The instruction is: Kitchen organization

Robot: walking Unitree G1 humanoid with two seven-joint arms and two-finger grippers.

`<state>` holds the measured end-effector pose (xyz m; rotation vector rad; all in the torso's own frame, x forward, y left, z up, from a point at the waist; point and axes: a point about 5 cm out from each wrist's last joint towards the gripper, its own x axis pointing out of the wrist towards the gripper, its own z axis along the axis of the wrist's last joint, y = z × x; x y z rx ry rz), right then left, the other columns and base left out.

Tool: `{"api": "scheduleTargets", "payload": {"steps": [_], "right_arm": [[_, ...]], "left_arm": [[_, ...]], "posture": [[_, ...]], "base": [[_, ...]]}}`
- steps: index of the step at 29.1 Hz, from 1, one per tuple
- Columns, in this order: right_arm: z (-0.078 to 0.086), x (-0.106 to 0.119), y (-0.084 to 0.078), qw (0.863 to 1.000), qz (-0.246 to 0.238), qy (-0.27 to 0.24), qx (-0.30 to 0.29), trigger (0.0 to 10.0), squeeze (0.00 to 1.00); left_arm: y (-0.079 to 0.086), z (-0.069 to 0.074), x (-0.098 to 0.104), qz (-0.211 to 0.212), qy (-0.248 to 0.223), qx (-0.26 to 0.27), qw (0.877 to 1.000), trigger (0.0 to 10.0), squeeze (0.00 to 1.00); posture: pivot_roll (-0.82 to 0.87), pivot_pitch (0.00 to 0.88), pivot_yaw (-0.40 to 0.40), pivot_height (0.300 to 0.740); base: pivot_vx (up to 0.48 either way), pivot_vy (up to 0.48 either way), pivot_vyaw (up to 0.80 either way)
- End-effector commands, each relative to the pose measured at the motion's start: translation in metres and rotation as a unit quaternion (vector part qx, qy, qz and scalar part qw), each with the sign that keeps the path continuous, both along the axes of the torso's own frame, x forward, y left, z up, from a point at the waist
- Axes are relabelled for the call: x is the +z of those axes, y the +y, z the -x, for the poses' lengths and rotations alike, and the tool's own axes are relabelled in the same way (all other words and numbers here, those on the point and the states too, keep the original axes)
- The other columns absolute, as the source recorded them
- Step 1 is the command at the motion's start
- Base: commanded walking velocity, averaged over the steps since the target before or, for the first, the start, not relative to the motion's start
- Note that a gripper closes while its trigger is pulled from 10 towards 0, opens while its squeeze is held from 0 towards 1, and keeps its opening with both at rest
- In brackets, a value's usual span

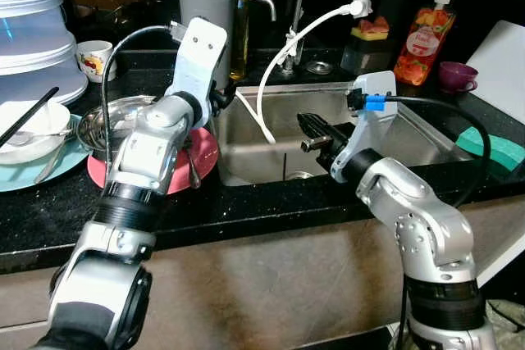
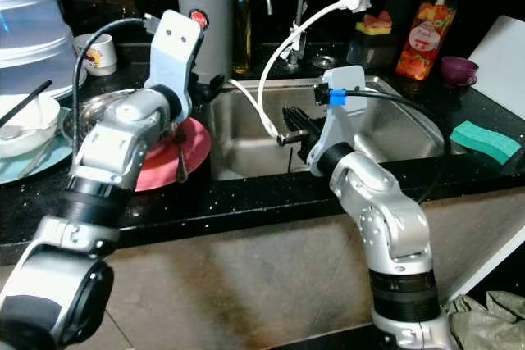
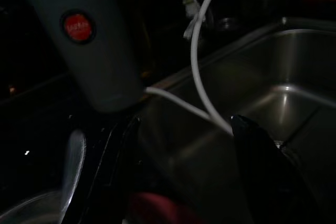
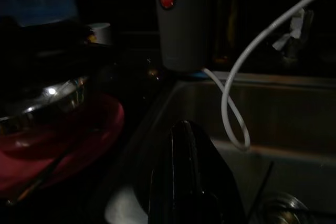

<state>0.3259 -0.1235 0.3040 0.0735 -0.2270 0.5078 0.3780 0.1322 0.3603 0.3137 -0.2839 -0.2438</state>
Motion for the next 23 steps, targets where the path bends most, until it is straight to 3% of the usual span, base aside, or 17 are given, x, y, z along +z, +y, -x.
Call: {"api": "scheduleTargets", "payload": {"steps": [1, 4, 6, 9, 16, 17, 18, 23], "right_arm": [[0.003, -0.001, 0.001, 1.0, -0.002, 0.0, 0.004, 10.0, 0.0], [0.003, -0.001, 0.001, 1.0, -0.003, 0.0, 0.004, 10.0, 0.0], [0.003, -0.001, 0.002, 1.0, -0.006, -0.002, 0.005, 10.0, 0.0], [0.003, -0.001, 0.002, 1.0, -0.007, -0.003, 0.005, 10.0, 0.0], [0.005, 0.0, 0.001, 1.0, -0.006, -0.004, 0.004, 10.0, 0.0], [0.005, 0.0, 0.001, 1.0, -0.005, -0.005, 0.004, 10.0, 0.0], [0.006, 0.0, 0.001, 1.0, -0.004, -0.006, 0.005, 10.0, 0.0], [0.007, -0.001, 0.004, 1.0, 0.003, -0.006, 0.021, 10.0, 0.0]], "left_arm": [[0.011, 0.002, 0.004, 0.003, -0.001, 0.021, 1.0, 10.0, 0.0], [0.022, -0.002, 0.004, 0.009, 0.004, 0.05, 0.999, 10.0, 0.0], [0.042, -0.01, 0.003, 0.024, 0.016, 0.106, 0.994, 10.0, 0.0], [0.053, -0.013, 0.001, 0.043, 0.031, 0.127, 0.99, 10.0, 0.0], [0.065, -0.017, -0.009, 0.061, 0.078, 0.119, 0.988, 10.0, 0.0], [0.066, -0.018, -0.01, 0.065, 0.087, 0.111, 0.988, 10.0, 0.13], [0.067, -0.018, -0.011, 0.077, 0.094, 0.1, 0.988, 10.0, 1.0], [0.068, -0.021, -0.013, 0.099, 0.113, 0.086, 0.985, 10.0, 1.0]], "posture": [[0.06, 0.152, -0.061, 0.74], [0.06, 0.15, -0.059, 0.74], [0.06, 0.151, -0.057, 0.74], [0.06, 0.153, -0.054, 0.74], [0.06, 0.154, -0.053, 0.74], [0.06, 0.158, -0.047, 0.74], [0.06, 0.158, -0.047, 0.74], [0.06, 0.161, -0.046, 0.74]], "base": [[0.0, 0.0, 0.0], [0.0, 0.0, 0.0], [0.0, 0.0, 0.0], [0.0, 0.0, 0.0], [0.0, 0.0, 0.0], [0.0, 0.0, 0.0], [0.0, 0.0, 0.0], [0.0, 0.0, 0.0]]}}
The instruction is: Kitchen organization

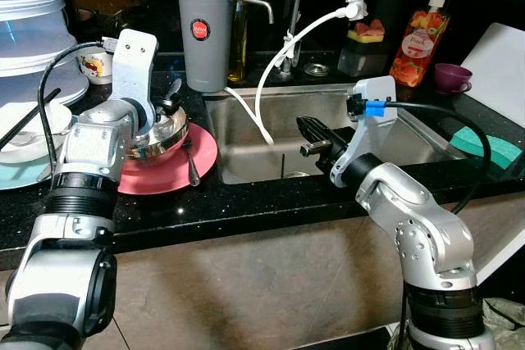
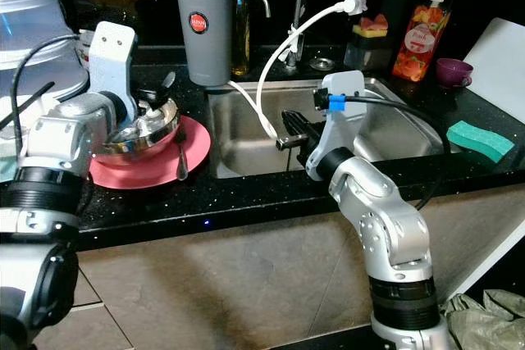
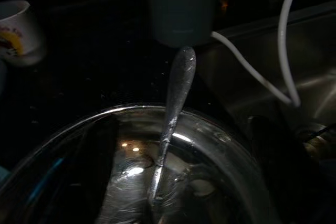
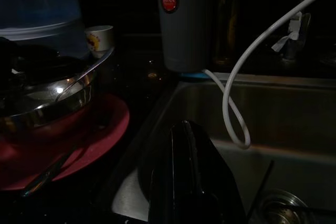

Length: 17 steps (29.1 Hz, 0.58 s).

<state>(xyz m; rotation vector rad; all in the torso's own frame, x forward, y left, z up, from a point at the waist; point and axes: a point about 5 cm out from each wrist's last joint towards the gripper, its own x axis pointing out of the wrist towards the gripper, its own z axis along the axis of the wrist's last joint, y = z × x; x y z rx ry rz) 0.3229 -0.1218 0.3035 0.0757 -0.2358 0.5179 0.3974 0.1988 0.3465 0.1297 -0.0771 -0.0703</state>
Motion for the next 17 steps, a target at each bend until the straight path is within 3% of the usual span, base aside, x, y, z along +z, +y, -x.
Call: {"api": "scheduleTargets", "payload": {"steps": [1, 2, 3, 7, 17], "right_arm": [[0.004, -0.001, 0.003, 1.0, 0.004, -0.002, 0.015, 10.0, 0.0], [0.005, -0.001, 0.005, 1.0, 0.01, -0.003, 0.027, 10.0, 0.0], [0.006, 0.0, 0.007, 0.999, 0.015, -0.004, 0.037, 10.0, 0.0], [0.008, 0.001, 0.009, 0.999, 0.02, -0.009, 0.047, 10.0, 0.0], [0.01, 0.002, 0.01, 0.999, 0.013, -0.011, 0.044, 10.0, 0.0]], "left_arm": [[0.001, -0.001, 0.001, 0.009, 0.012, -0.004, 1.0, 10.0, 1.0], [0.003, -0.003, -0.002, 0.008, 0.02, -0.001, 1.0, 10.0, 1.0], [0.004, -0.004, -0.004, 0.011, 0.031, -0.004, 0.999, 10.0, 0.0], [0.01, -0.007, -0.01, 0.021, 0.058, -0.004, 0.998, 10.0, 0.0], [0.024, -0.011, -0.015, 0.013, 0.076, 0.019, 0.997, 10.0, 0.0]], "posture": [[0.06, 0.161, -0.046, 0.74], [0.06, 0.161, -0.046, 0.74], [0.06, 0.161, -0.046, 0.74], [0.06, 0.162, -0.048, 0.74], [0.06, 0.163, -0.042, 0.74]], "base": [[0.0, 0.0, 0.0], [0.0, 0.0, 0.0], [0.0, 0.0, 0.0], [0.0, 0.0, 0.0], [0.0, 0.0, 0.0]]}}
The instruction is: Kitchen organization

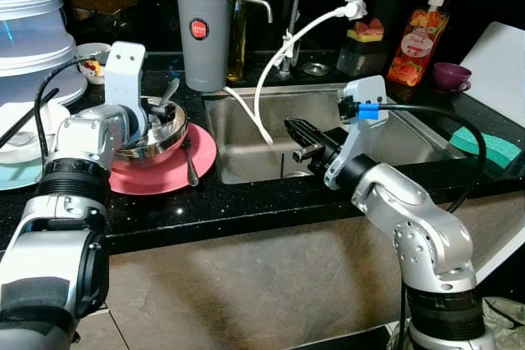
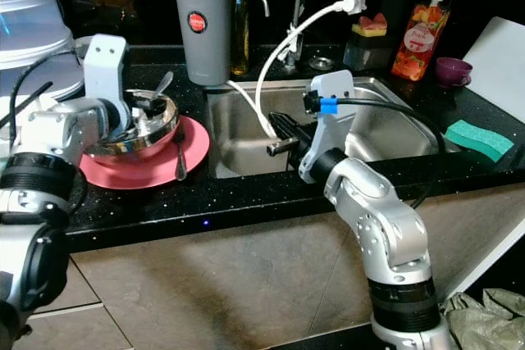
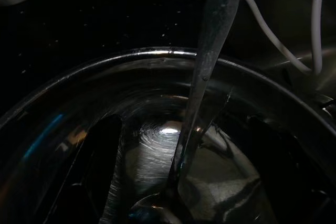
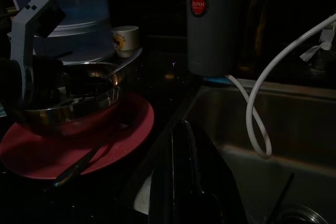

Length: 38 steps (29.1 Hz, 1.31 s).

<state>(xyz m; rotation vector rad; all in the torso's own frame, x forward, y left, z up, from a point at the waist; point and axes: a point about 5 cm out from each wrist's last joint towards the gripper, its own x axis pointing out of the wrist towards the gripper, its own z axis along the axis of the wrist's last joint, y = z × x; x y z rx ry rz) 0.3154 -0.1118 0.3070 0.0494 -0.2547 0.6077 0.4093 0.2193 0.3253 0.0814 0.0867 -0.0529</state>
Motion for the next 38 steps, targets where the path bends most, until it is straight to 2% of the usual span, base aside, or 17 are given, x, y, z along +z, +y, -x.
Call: {"api": "scheduleTargets", "payload": {"steps": [1, 2, 5, 7, 22, 26, 30, 31, 32, 33, 35, 38], "right_arm": [[0.003, -0.002, -0.001, 1.0, -0.002, 0.003, 0.001, 10.0, 0.0], [0.003, -0.001, -0.001, 1.0, -0.003, 0.002, 0.001, 10.0, 0.0], [0.003, -0.001, -0.001, 1.0, -0.003, 0.001, 0.0, 10.0, 0.0], [0.003, -0.001, -0.001, 1.0, -0.004, 0.0, 0.0, 10.0, 0.0], [0.003, 0.0, -0.002, 1.0, -0.007, -0.001, -0.004, 10.0, 0.0], [0.003, 0.0, -0.003, 1.0, -0.007, -0.001, -0.005, 10.0, 0.0], [0.002, 0.0, -0.003, 1.0, -0.008, -0.001, -0.005, 10.0, 0.0], [0.002, 0.001, -0.003, 1.0, -0.009, -0.002, -0.006, 10.0, 0.0], [0.002, 0.001, -0.003, 1.0, -0.009, -0.002, -0.006, 10.0, 0.0], [0.002, 0.001, -0.003, 1.0, -0.009, -0.002, -0.005, 10.0, 0.0], [0.002, 0.002, -0.003, 1.0, -0.01, -0.002, -0.006, 10.0, 0.0], [0.002, 0.002, -0.002, 1.0, -0.01, -0.003, -0.006, 10.0, 0.0]], "left_arm": [[0.005, 0.0, 0.005, -0.01, -0.004, 0.007, 1.0, 10.0, 0.0], [0.006, 0.0, 0.004, -0.01, -0.002, 0.01, 1.0, 7.1, 0.0], [0.008, -0.001, 0.002, -0.009, 0.003, 0.008, 1.0, 6.7, 0.0], [0.009, -0.001, -0.001, -0.009, 0.01, 0.009, 1.0, 0.0, 0.0], [0.011, -0.003, -0.007, 0.006, 0.021, 0.01, 1.0, 0.0, 0.0], [0.009, -0.003, -0.005, 0.01, 0.016, 0.007, 1.0, 0.0, 0.0], [0.007, -0.002, 0.007, 0.012, -0.006, 0.001, 1.0, 0.0, 0.0], [0.004, -0.001, 0.022, 0.0, -0.045, 0.003, 0.999, 7.9, 0.0], [0.004, -0.001, 0.022, 0.0, -0.045, 0.003, 0.999, 7.9, 0.0], [0.003, 0.0, 0.029, -0.008, -0.063, 0.002, 0.998, 10.0, 0.0], [-0.001, 0.004, 0.045, -0.025, -0.105, 0.005, 0.994, 10.0, 0.0], [-0.003, 0.005, 0.052, -0.03, -0.123, 0.005, 0.992, 10.0, 0.0]], "posture": [[0.06, 0.163, -0.042, 0.74], [0.06, 0.163, -0.042, 0.74], [0.06, 0.163, -0.042, 0.74], [0.06, 0.163, -0.044, 0.74], [0.06, 0.165, -0.049, 0.74], [0.06, 0.166, -0.051, 0.74], [0.06, 0.166, -0.052, 0.74], [0.05, 0.166, -0.053, 0.74], [0.05, 0.166, -0.053, 0.74], [0.05, 0.166, -0.053, 0.74], [0.05, 0.167, -0.054, 0.74], [0.05, 0.167, -0.054, 0.74]], "base": [[0.0, 0.0, 0.0], [0.0, 0.0, 0.0], [0.0, 0.0, 0.0], [0.0, 0.0, 0.0], [0.0, 0.0, 0.0], [0.0, 0.0, 0.0], [0.0, 0.0, 0.0], [0.0, 0.0, 0.0], [0.0, 0.0, 0.0], [0.0, 0.0, 0.0], [0.0, 0.0, 0.0], [0.0, 0.0, 0.0]]}}
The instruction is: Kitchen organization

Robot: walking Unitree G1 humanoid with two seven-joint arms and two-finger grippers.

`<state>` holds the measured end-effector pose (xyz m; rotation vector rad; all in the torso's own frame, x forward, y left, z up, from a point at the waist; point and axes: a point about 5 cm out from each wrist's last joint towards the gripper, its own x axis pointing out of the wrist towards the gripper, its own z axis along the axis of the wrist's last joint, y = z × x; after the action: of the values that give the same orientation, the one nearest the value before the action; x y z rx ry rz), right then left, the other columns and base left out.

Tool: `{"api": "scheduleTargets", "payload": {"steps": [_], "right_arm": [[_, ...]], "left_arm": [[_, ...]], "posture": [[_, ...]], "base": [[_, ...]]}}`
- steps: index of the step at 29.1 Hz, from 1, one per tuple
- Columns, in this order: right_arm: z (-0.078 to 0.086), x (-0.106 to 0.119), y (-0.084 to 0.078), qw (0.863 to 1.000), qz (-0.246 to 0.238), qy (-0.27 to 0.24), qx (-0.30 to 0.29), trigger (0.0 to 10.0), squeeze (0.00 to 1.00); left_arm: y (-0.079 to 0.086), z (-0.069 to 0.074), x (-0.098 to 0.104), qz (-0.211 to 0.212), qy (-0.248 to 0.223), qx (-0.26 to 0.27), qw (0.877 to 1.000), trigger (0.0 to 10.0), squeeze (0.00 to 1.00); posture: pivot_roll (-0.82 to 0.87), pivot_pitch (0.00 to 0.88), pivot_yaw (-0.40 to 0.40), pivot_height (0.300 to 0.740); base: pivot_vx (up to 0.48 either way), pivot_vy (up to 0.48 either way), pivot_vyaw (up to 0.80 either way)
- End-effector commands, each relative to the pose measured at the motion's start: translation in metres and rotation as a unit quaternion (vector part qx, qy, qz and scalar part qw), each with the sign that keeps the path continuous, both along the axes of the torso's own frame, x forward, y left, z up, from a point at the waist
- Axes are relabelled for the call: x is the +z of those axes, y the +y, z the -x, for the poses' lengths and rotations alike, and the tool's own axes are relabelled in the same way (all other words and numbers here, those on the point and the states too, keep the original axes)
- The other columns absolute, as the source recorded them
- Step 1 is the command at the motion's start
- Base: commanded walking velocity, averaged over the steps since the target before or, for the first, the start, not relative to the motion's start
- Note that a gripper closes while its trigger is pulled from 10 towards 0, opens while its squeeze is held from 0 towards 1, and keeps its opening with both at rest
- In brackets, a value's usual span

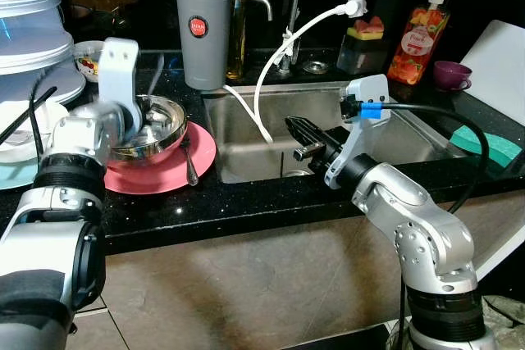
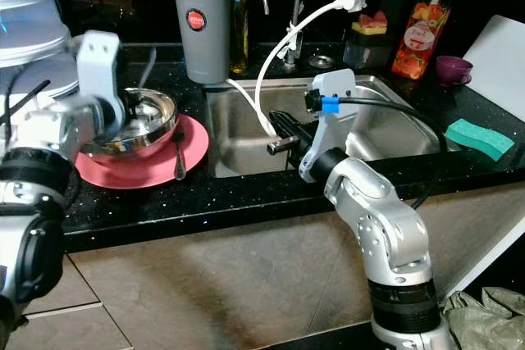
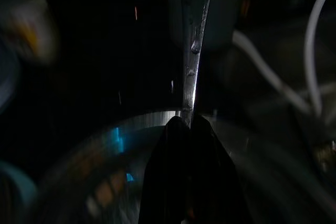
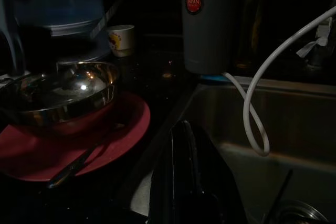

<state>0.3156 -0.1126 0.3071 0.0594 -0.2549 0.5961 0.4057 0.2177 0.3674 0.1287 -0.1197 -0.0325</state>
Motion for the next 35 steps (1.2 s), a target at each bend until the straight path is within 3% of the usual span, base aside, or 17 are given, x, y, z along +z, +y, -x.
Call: {"api": "scheduleTargets", "payload": {"steps": [1, 2, 6, 10, 13, 14, 17, 19, 20, 22, 24, 26, 29, 30, 34, 35], "right_arm": [[0.003, 0.002, -0.002, 1.0, -0.004, -0.005, -0.001, 10.0, 0.0], [0.003, 0.003, -0.002, 1.0, -0.003, -0.006, -0.001, 10.0, 0.0], [0.003, 0.003, -0.002, 1.0, -0.002, -0.008, -0.003, 10.0, 0.0], [0.002, 0.005, -0.005, 1.0, -0.002, -0.014, -0.016, 10.0, 0.0], [0.001, 0.005, -0.006, 1.0, 0.002, -0.016, -0.023, 10.0, 0.0], [0.0, 0.004, -0.008, 0.999, 0.01, -0.017, -0.032, 10.0, 0.0], [-0.008, 0.002, -0.019, 0.996, 0.032, -0.013, -0.086, 10.0, 0.0], [-0.012, 0.001, -0.028, 0.992, 0.041, -0.009, -0.115, 10.0, 0.0], [-0.012, 0.001, -0.028, 0.992, 0.041, -0.009, -0.115, 10.0, 0.0], [-0.014, -0.002, -0.036, 0.989, 0.05, -0.002, -0.14, 10.0, 0.0], [-0.015, -0.003, -0.039, 0.988, 0.053, 0.001, -0.147, 10.0, 0.0], [-0.015, -0.005, -0.041, 0.987, 0.059, 0.006, -0.152, 10.0, 0.0], [-0.014, -0.007, -0.041, 0.987, 0.06, 0.009, -0.148, 10.0, 0.0], [-0.012, -0.009, -0.036, 0.99, 0.053, 0.012, -0.13, 10.0, 0.0], [-0.012, -0.01, -0.035, 0.991, 0.051, 0.013, -0.123, 10.0, 0.0], [-0.011, -0.011, -0.033, 0.992, 0.049, 0.016, -0.115, 10.0, 0.0]], "left_arm": [[-0.006, 0.005, 0.02, -0.013, -0.044, -0.006, 0.999, 10.0, 0.0], [-0.017, 0.01, 0.034, -0.011, -0.072, -0.035, 0.997, 10.0, 0.0], [-0.032, 0.014, 0.045, -0.009, -0.098, -0.068, 0.993, 10.0, 0.0], [-0.057, 0.018, 0.06, 0.004, -0.144, -0.107, 0.984, 10.0, 0.0], [-0.066, 0.017, 0.062, 0.023, -0.147, -0.125, 0.981, 10.0, 0.0], [-0.077, 0.016, 0.061, 0.041, -0.14, -0.149, 0.978, 10.0, 0.0], [-0.119, 0.009, 0.037, 0.085, -0.084, -0.225, 0.967, 10.0, 0.0], [-0.138, 0.006, 0.019, 0.097, -0.046, -0.251, 0.962, 10.0, 0.0], [-0.138, 0.006, 0.019, 0.097, -0.046, -0.251, 0.962, 10.0, 0.0], [-0.156, 0.001, -0.007, 0.113, 0.007, -0.269, 0.956, 10.0, 0.0], [-0.163, -0.001, -0.018, 0.116, 0.03, -0.274, 0.954, 10.0, 0.0], [-0.174, -0.004, -0.039, 0.104, 0.059, -0.264, 0.957, 10.0, 0.0], [-0.177, -0.006, -0.048, 0.094, 0.065, -0.252, 0.961, 10.0, 0.0], [-0.176, -0.008, -0.058, 0.086, 0.073, -0.241, 0.964, 10.0, 0.23], [-0.176, -0.009, -0.062, 0.085, 0.079, -0.24, 0.964, 10.0, 0.23], [-0.175, -0.009, -0.065, 0.083, 0.082, -0.236, 0.965, 10.0, 0.99]], "posture": [[0.05, 0.167, -0.054, 0.74], [0.05, 0.167, -0.054, 0.74], [0.05, 0.167, -0.054, 0.74], [0.05, 0.164, -0.055, 0.74], [0.04, 0.159, -0.055, 0.74], [0.04, 0.159, -0.055, 0.74], [0.03, 0.15, -0.053, 0.74], [0.03, 0.147, -0.054, 0.74], [0.03, 0.147, -0.054, 0.74], [0.03, 0.147, -0.054, 0.74], [0.03, 0.147, -0.054, 0.74], [0.02, 0.144, -0.05, 0.74], [0.01, 0.14, -0.048, 0.74], [0.01, 0.138, -0.049, 0.74], [0.01, 0.138, -0.049, 0.74], [0.01, 0.138, -0.049, 0.74]], "base": [[0.0, 0.0, 0.0], [0.0, 0.0, 0.0], [0.0, 0.0, 0.0], [0.0, 0.0, 0.0], [0.0, 0.0, 0.0], [0.0, 0.0, 0.0], [0.0, 0.0, 0.0], [0.0, 0.0, 0.0], [0.0, 0.0, 0.0], [0.0, 0.0, 0.0], [0.0, 0.0, 0.0], [0.0, 0.0, 0.0], [0.0, 0.0, 0.0], [0.0, 0.0, 0.0], [0.0, 0.0, 0.0], [0.0, 0.0, 0.0]]}}
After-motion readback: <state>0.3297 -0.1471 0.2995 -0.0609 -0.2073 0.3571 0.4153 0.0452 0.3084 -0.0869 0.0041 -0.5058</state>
